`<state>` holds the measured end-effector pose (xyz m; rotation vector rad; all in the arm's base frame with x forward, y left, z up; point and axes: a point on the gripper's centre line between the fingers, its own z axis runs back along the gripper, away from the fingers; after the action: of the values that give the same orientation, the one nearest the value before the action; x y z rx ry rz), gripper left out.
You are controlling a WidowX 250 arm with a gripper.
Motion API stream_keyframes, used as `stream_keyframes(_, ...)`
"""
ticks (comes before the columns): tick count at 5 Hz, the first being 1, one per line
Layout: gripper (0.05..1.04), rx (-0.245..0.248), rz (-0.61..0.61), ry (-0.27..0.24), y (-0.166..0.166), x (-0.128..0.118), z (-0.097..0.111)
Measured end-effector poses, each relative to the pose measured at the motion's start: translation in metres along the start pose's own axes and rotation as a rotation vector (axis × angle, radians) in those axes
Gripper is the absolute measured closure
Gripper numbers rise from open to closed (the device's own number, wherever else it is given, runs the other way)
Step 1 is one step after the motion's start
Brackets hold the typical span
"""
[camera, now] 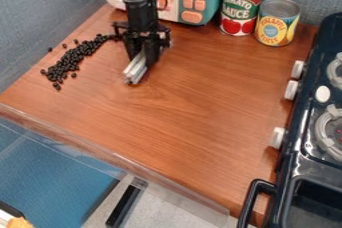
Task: Sweep into pile
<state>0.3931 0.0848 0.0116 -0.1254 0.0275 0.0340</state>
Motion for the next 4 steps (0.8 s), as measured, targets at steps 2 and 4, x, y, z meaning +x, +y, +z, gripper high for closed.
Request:
stream_keyframes(2,0.678,-0.012,0.043,-0.034,0.005,0.015,0.002)
stream_keyframes(4,0.678,-0.025,0.172,-0.076,0.028,0.007,0.003)
